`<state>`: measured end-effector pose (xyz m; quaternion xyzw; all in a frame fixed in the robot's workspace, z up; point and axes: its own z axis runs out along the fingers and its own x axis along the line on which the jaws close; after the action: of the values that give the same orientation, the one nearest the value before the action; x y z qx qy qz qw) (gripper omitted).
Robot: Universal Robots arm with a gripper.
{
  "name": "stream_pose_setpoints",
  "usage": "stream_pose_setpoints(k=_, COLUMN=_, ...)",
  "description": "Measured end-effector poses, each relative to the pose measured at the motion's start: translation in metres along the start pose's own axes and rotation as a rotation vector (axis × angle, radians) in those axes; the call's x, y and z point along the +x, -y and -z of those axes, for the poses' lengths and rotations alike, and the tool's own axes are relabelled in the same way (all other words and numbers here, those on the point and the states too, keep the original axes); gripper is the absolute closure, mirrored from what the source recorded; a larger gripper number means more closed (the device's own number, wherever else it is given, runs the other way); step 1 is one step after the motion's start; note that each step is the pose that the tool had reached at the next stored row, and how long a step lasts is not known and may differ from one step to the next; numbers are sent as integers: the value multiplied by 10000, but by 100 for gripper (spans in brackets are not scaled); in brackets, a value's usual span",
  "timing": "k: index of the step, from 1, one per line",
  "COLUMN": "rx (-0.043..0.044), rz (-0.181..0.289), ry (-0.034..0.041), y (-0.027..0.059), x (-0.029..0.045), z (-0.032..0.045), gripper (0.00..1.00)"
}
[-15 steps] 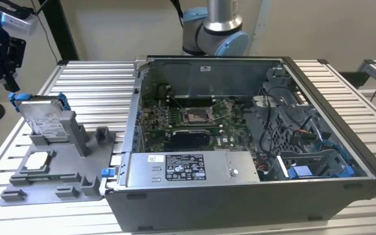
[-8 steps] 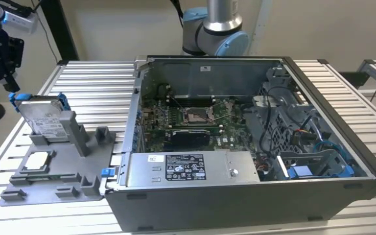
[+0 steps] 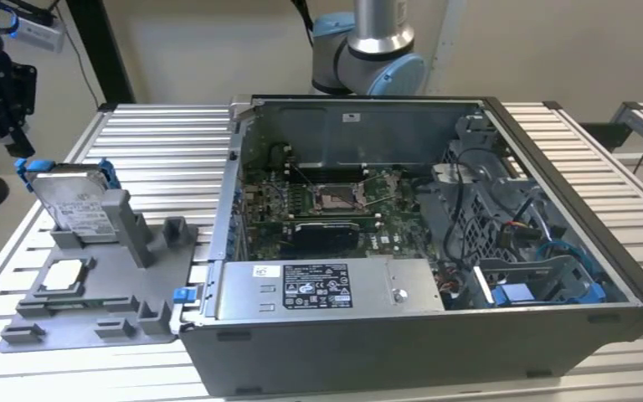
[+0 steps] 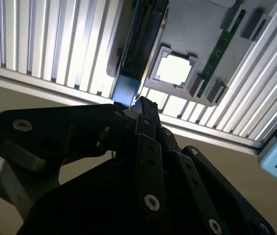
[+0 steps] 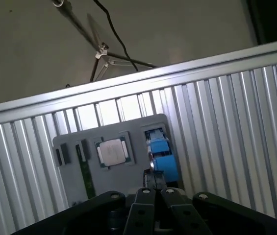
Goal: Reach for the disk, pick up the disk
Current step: 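Pick up the disk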
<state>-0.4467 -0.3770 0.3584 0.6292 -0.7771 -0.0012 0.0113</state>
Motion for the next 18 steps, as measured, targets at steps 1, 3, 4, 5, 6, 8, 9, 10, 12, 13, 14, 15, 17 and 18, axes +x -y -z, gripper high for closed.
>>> stream_pose_setpoints(k=1, rx=1, rz=139, ry=0, y=0, x=0, z=-1, gripper=100)
stream_pose_setpoints(k=3, rx=6, rz=345, ry=4, y=5, x=-2, z=-5, gripper=100)
stream_pose_setpoints(k=4, rx=7, rz=433, ry=3, y=9, x=-2, z=-6, gripper=100)
stream_pose_setpoints(k=5, rx=6, rz=513, ry=1, y=15, x=-3, z=-6, gripper=100)
stream_pose_setpoints(k=6, rx=7, rz=571, ry=2, y=23, x=-5, z=-7, gripper=100)
stream_pose_setpoints(k=8, rx=9, rz=669, ry=5, y=46, x=-10, z=-10, gripper=100)
stream_pose_setpoints(k=9, rx=9, rz=713, ry=6, y=57, x=-13, z=-11, gripper=100)
stream_pose_setpoints(k=10, rx=10, rz=753, ry=8, y=69, x=-16, z=-12, gripper=100)
stream_pose_setpoints(k=12, rx=10, rz=819, ry=9, y=80, x=-24, z=-13, gripper=100)
stream_pose_setpoints(k=13, rx=10, rz=841, ry=9, y=81, x=-29, z=-13, gripper=100)
stream_pose_setpoints(k=14, rx=10, rz=854, ry=9, y=81, x=-36, z=-13, gripper=100)
stream_pose_setpoints(k=15, rx=10, rz=860, ry=9, y=80, x=-44, z=-13, gripper=100)
stream_pose_setpoints(k=17, rx=11, rz=862, ry=9, y=78, x=-50, z=-13, gripper=100)
stream_pose_setpoints(k=18, rx=11, rz=862, ry=8, y=78, x=-51, z=-13, gripper=100)
